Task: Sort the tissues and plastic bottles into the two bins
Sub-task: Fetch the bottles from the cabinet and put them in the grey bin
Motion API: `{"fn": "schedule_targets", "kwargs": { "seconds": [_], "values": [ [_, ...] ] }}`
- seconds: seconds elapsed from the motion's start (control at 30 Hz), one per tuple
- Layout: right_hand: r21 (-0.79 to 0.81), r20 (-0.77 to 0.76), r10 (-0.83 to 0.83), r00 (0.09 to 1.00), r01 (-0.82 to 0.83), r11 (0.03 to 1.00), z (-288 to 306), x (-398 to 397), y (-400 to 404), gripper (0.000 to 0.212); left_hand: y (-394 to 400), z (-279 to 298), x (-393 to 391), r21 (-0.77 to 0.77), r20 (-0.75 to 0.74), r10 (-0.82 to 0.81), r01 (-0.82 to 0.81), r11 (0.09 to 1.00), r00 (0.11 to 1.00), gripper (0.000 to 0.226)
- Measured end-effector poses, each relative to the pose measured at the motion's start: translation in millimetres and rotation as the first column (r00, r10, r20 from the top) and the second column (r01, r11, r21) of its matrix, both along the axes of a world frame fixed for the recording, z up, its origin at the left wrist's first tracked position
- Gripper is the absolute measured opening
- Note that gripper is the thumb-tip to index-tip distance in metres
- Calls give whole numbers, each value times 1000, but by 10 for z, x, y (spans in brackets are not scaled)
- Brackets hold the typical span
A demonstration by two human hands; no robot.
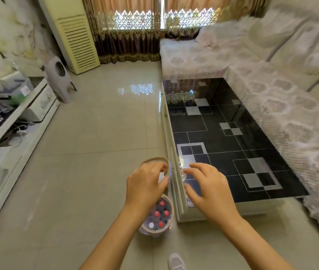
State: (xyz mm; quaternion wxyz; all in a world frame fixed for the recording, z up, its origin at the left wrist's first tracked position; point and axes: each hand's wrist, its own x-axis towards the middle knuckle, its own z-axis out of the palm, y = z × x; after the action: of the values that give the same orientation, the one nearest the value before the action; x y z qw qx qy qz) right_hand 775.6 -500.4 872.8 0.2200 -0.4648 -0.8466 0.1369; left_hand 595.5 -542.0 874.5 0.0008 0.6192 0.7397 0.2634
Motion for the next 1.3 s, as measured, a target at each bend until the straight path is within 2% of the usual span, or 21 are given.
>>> {"fn": "schedule_targets", "kwargs": {
  "seconds": [0.2,0.3,0.57,0.73,0.9,0.97,1.3],
  "values": [
    [157,-45,-171,984,176,972,291,240,-612,34,-340,324,23,3,-46,-135,135,991,990,23],
    [154,-66,-259,964,266,952,405,510,-889,34,-415,461,209,20,-62,-217,219,976,974,22],
    [139,-78,-540,838,545,827,561,1871,-1617,36,-425,641,1538,29,-94,-510,514,857,855,30],
    [147,-66,-704,707,705,694,525,2965,-2166,32,-566,606,2790,33,-127,-651,659,751,748,29],
    [140,-14,-820,572,813,565,543,4096,-2758,32,-929,616,4117,13,-58,-794,796,605,605,27],
    [124,-1,-851,526,844,522,559,4501,-2998,33,-1092,624,4605,21,-28,-839,839,543,544,26],
    [66,-81,-955,285,958,280,543,6092,-3685,33,-1336,594,6649,-58,-116,-958,961,269,261,25]
  ]
}}
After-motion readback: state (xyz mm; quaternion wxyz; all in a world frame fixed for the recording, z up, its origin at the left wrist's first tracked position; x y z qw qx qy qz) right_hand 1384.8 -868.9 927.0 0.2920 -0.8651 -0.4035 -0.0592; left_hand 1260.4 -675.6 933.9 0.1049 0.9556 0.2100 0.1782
